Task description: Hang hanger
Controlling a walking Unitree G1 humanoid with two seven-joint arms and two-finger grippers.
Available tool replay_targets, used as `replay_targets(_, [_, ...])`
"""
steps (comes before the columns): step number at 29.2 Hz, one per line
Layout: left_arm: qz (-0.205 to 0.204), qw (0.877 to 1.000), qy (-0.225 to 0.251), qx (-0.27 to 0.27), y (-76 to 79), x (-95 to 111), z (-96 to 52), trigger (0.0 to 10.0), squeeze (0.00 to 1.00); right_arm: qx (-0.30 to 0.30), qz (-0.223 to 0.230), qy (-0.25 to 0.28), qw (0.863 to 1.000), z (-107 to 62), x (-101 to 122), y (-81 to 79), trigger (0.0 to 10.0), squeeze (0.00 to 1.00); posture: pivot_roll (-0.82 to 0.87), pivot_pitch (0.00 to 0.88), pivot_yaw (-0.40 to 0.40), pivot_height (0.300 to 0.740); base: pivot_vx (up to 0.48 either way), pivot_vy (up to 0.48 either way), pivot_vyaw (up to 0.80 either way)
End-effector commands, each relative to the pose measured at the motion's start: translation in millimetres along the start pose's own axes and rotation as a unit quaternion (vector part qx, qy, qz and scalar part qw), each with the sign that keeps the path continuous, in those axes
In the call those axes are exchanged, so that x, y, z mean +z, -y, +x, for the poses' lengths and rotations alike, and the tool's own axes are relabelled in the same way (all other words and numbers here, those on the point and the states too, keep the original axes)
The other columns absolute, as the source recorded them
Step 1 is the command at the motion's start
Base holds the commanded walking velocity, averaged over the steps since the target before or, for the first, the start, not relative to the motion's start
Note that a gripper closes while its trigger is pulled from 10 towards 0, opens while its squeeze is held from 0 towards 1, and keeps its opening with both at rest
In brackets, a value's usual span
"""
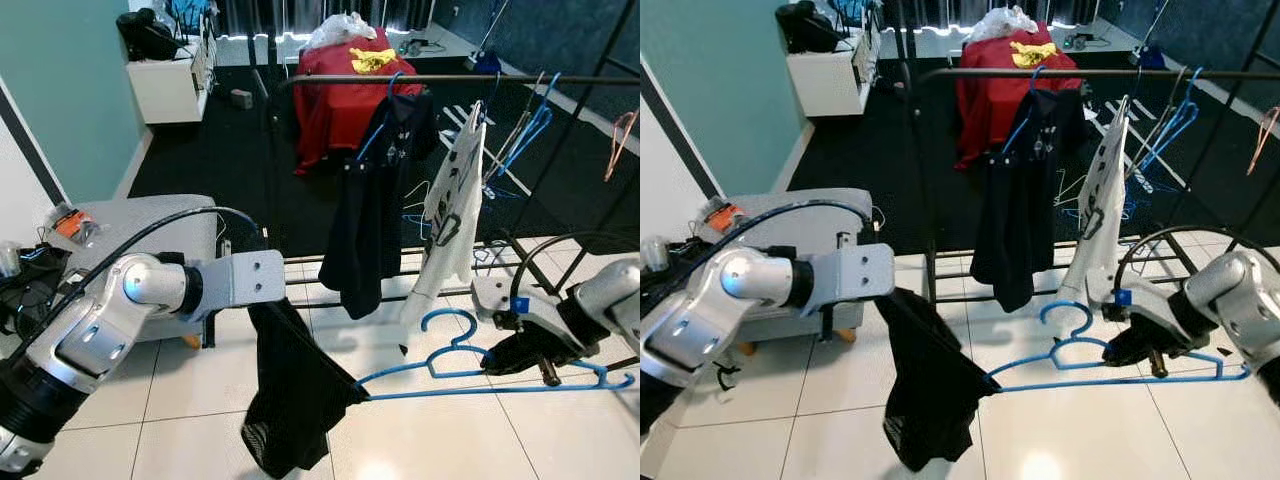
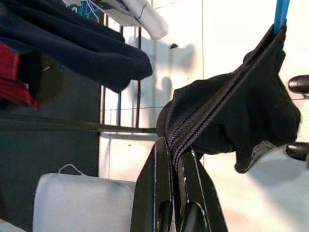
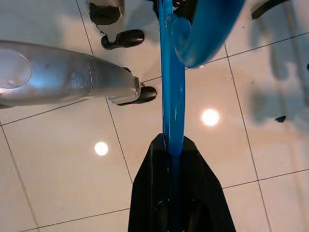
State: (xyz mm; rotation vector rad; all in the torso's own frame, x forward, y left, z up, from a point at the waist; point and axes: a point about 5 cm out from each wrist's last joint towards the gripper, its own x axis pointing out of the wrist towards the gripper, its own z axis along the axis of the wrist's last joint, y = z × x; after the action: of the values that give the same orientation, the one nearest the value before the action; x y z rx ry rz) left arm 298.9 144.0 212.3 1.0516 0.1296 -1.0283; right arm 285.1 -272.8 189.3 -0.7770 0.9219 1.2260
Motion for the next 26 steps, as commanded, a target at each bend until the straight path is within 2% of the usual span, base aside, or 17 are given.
replay_targets(1, [0.013, 1.0, -0.01, 0.012, -8.7, 2, -6.7, 10.0, 0.0, 0.001, 0.009, -0.028, 1.0, 0.9, -7, -1.3, 10.0, 0.0, -0.02, 0.077, -0.008, 0.74, 0.0, 0.0, 0.0])
replay_targets(7, [0.018, 1.0, -0.008, 0.014, -11.6, 4, -6.8, 10.0, 0.0, 0.001, 0.006, 0.003, 1.0, 1.7, -1, -1.4, 10.0, 0.0, -0.02, 0.085, -0.007, 0.74, 0.0, 0.0, 0.0])
replay_targets(8, [0.018, 1.0, 0.009, 0.012, -12.2, 10, -5.1, 10.0, 0.0, 0.005, -0.004, 0.036, 0.999, 4.9, 7, -1.0, 10.0, 0.0, -0.02, 0.092, -0.003, 0.74, 0.0, 0.0, 0.0])
replay_targets(16, [0.013, 0.999, 0.03, 0.006, -12.3, 20, -3.6, 10.0, 0.0, -0.028, -0.025, 0.042, 0.998, 8.2, 12, 8.6, 10.0, 0.0, -0.02, 0.091, -0.006, 0.74, 0.0, 0.0, 0.0])
replay_targets(17, [0.01, 0.999, 0.038, 0.003, -11.9, 24, -3.5, 10.0, 0.0, -0.05, -0.028, 0.052, 0.997, 9.2, 16, 14.2, 10.0, 0.0, -0.02, 0.091, -0.008, 0.74, 0.0, 0.0, 0.0])
replay_targets(21, [0.008, 0.999, 0.051, -0.005, -10.3, 32, -4.2, 10.0, 0.0, -0.07, -0.026, 0.078, 0.994, 11.5, 26, 22.8, 10.0, 0.0, -0.02, 0.091, -0.012, 0.74, 0.0, 0.0, 0.0])
replay_targets(26, [0.009, 0.998, 0.056, -0.012, -9.4, 35, -4.8, 10.0, 0.0, -0.081, -0.029, 0.083, 0.993, 12.2, 31, 27.4, 10.0, 0.0, -0.02, 0.09, -0.013, 0.74, 0.0, 0.0, 0.0])
